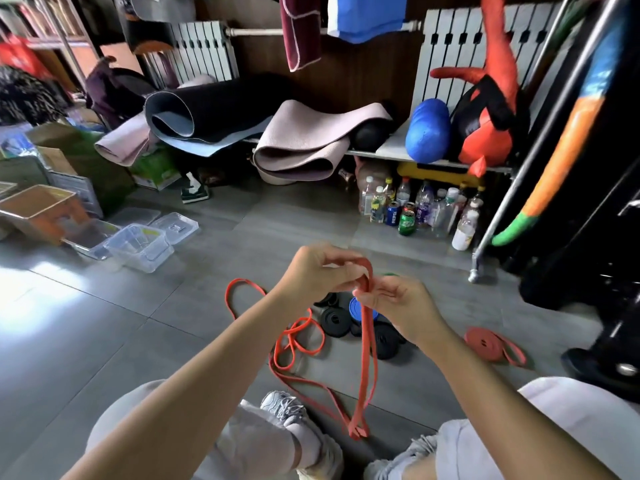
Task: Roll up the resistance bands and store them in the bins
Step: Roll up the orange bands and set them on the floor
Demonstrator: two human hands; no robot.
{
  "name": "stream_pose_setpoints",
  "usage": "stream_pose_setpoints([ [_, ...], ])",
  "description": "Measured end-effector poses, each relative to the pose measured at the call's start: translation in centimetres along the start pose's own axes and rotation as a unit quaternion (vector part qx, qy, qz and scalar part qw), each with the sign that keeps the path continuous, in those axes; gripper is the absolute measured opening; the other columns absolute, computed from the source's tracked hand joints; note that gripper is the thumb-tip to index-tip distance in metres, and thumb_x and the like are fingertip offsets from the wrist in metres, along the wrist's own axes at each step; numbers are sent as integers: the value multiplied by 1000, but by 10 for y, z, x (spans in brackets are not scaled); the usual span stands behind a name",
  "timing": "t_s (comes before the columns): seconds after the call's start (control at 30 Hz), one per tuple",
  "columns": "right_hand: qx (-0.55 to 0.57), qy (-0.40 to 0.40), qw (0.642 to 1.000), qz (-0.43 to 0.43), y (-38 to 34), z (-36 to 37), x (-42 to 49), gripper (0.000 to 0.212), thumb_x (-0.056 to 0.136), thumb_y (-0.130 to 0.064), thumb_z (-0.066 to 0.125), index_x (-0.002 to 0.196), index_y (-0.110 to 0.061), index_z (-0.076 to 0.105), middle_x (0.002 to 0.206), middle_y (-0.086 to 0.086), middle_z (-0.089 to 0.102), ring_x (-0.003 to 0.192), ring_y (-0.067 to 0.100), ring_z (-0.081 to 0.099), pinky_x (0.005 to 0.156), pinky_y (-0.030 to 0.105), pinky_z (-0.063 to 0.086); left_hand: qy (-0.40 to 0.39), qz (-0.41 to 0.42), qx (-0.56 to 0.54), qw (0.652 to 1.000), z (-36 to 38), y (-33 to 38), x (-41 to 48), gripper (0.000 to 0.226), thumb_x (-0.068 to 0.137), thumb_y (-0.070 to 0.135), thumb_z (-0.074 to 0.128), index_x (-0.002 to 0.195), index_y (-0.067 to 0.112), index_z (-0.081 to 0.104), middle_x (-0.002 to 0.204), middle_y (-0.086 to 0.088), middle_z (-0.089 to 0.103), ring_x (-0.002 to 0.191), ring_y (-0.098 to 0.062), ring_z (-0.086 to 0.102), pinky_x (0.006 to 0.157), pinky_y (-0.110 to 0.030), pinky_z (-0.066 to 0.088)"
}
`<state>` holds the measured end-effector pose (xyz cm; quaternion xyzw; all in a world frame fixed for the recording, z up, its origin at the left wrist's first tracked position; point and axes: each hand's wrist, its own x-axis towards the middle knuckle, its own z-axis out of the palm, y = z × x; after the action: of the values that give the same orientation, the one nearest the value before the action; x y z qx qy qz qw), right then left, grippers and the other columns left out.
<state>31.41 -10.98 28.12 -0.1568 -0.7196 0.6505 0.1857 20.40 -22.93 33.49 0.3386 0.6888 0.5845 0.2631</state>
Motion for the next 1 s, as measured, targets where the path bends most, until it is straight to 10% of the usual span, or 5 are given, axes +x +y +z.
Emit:
stream_pose_setpoints([
  [0.13, 3, 34, 999, 7, -6, -10, -5, 13, 84, 3, 63, 95, -3, 66, 69, -3, 68, 62, 3, 65, 64, 14, 52, 8, -23, -62, 998, 1, -7, -5, 27, 86, -2, 62, 102, 19, 65, 82, -7, 60, 73, -16, 71, 70, -25, 58],
  [0.27, -111, 30, 993, -15, -22, -19, -5, 12, 83, -1, 66, 90, -10, 67, 75, -3, 68, 62, -2, 61, 63, 12, 49, -5, 110, 370, 923, 1, -16, -6, 29, 86, 9, 63, 112, 22, 68, 96, 4, 49, 80, -14, 60, 75, -17, 44],
  [0.43, -338, -38, 939, -46, -35, -26, 0, 8, 86, -17, 64, 90, -19, 71, 69, -11, 63, 59, -3, 53, 55, 11, 39, -79, 37, 524, 847, 10, -2, -2, 26, 85, 34, 61, 100, 14, 69, 88, -4, 60, 83, -23, 59, 64, -26, 38],
  [0.63, -481, -106, 867, -79, -47, -26, 3, 13, 90, -23, 59, 97, -18, 69, 85, -1, 62, 81, 18, 56, 70, 32, 44, -51, 13, 500, 864, 13, 6, 4, 44, 78, 41, 71, 115, 17, 65, 107, -1, 63, 87, -17, 58, 70, -23, 39],
  [1.0, -173, -42, 984, -5, -42, -30, 0, 23, 80, -8, 72, 96, -20, 60, 86, 1, 69, 81, 14, 66, 77, 24, 54, -31, -49, 235, 970, 11, 5, -2, 14, 71, 22, 78, 68, 27, 66, 72, 10, 67, 48, -1, 55, 43, -17, 43],
])
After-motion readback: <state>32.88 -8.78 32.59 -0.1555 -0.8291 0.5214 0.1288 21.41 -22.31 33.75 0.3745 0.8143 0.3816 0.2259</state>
